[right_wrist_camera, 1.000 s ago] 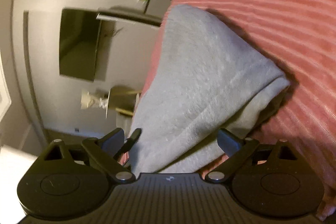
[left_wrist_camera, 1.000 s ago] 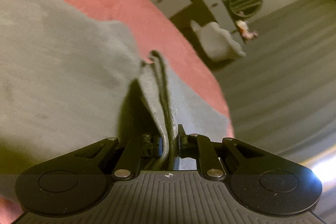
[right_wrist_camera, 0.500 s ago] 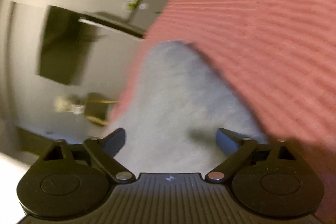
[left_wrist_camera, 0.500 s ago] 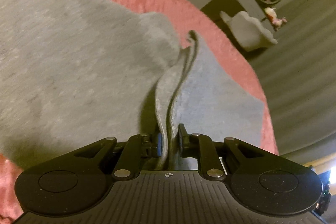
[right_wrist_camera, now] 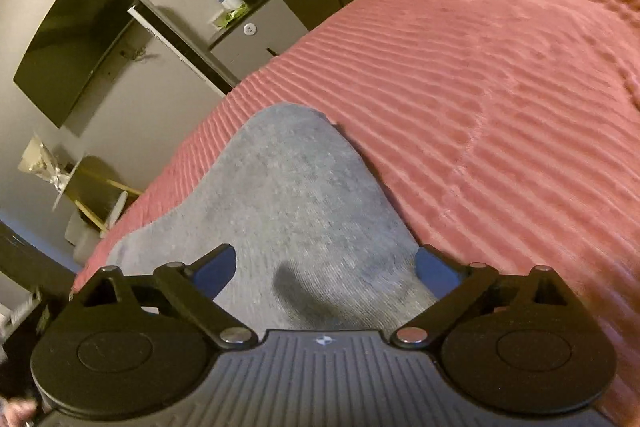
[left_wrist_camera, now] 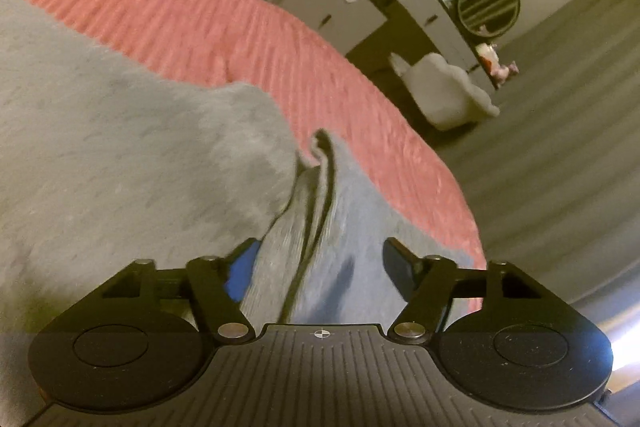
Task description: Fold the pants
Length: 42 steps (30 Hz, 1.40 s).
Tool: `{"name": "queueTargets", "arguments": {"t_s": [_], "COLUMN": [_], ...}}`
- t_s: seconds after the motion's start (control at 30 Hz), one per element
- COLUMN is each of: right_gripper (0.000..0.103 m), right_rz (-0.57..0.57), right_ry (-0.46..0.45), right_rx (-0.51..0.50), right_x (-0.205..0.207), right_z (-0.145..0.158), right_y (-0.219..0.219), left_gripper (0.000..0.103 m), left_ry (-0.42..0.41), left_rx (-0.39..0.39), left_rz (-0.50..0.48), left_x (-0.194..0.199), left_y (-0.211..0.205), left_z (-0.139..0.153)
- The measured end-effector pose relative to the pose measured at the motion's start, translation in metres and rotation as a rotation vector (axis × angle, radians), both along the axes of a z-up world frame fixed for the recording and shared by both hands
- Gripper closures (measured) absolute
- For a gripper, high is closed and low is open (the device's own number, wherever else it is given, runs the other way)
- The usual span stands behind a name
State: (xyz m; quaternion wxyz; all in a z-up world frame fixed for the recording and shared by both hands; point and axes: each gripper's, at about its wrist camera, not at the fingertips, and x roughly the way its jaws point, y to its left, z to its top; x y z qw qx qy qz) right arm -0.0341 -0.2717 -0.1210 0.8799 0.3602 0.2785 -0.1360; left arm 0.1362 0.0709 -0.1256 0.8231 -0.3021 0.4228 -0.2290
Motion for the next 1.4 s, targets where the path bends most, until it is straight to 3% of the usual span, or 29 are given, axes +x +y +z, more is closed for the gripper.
{"name": "queueTargets", "arguments": {"t_s": [0.07,0.17,0.27,0.43,0.5,0.63,0.7,0.8,0.9,1.0,1.1,1.17,1.23,1.3,1.4], "right_gripper": [0.004,0.0,0.0,0.0,0.0,0.0,0.0,0.0,0.0,0.005,0.016,0.041,0.05,0.048,0.038], "right_rz": [0.032,0.079,0.089,0.144,0.16,0.17,0.175,0.123,0.035,0.065,0.112,0.145,0.167,0.184,0.2], "right_ry": [-0.001,0.042,0.053,0.091,0.101,0.101,0.112,0.105,0.027,0.025,0.001,0.003,0.096,0.228,0.234], "right_rx": [-0.052,-0.148,-0.15,-0.276,-0.315,-0.329,-0.34,-0.377,-0.403,-0.419,-0.481,-0.551,-0.571,-0.508,-0.539], "right_x": [-0.005,-0.001,0.001,0.006,0.007,0.007,0.007,0.008,0.004,0.023,0.046,0.066,0.093,0.119,0.127], "right_z": [-0.005,-0.014,-0.023,-0.022,-0.022,-0.021,-0.018,-0.001,0.023,0.037,0.051,0.055,0.045,0.022,0.017], "right_y": [0.006,0.013,0.013,0.029,0.033,0.036,0.038,0.037,0.03,0.033,0.046,0.052,0.052,0.045,0.055], "left_gripper": [0.057,0.063,0.068,0.074,0.084,0.09,0.077,0.054,0.046,0.042,0.039,0.035,0.033,0.033,0.033], "left_ry": [-0.032,-0.071,-0.078,-0.103,-0.134,-0.207,-0.181,-0.145,-0.105,-0.056,-0.029,-0.023,-0.01,0.003,0.014], "left_rx": [0.066,0.158,0.216,0.238,0.256,0.433,0.421,0.305,0.272,0.217,0.206,0.214,0.217,0.213,0.199], "left_rz": [-0.009,0.025,0.041,0.075,0.112,0.265,0.268,0.294,0.328,0.331,0.342,0.365,0.377,0.387,0.398], "left_x": [0.003,-0.001,-0.003,-0.005,-0.008,-0.017,-0.024,-0.045,-0.055,-0.058,-0.056,-0.057,-0.061,-0.064,-0.063], "left_y": [-0.011,-0.02,-0.025,-0.025,-0.021,-0.006,0.014,0.054,0.077,0.089,0.098,0.105,0.112,0.118,0.123], "left_z": [0.003,0.004,0.005,0.015,0.021,0.036,0.036,0.03,0.024,0.016,0.012,0.011,0.007,0.003,-0.001]}}
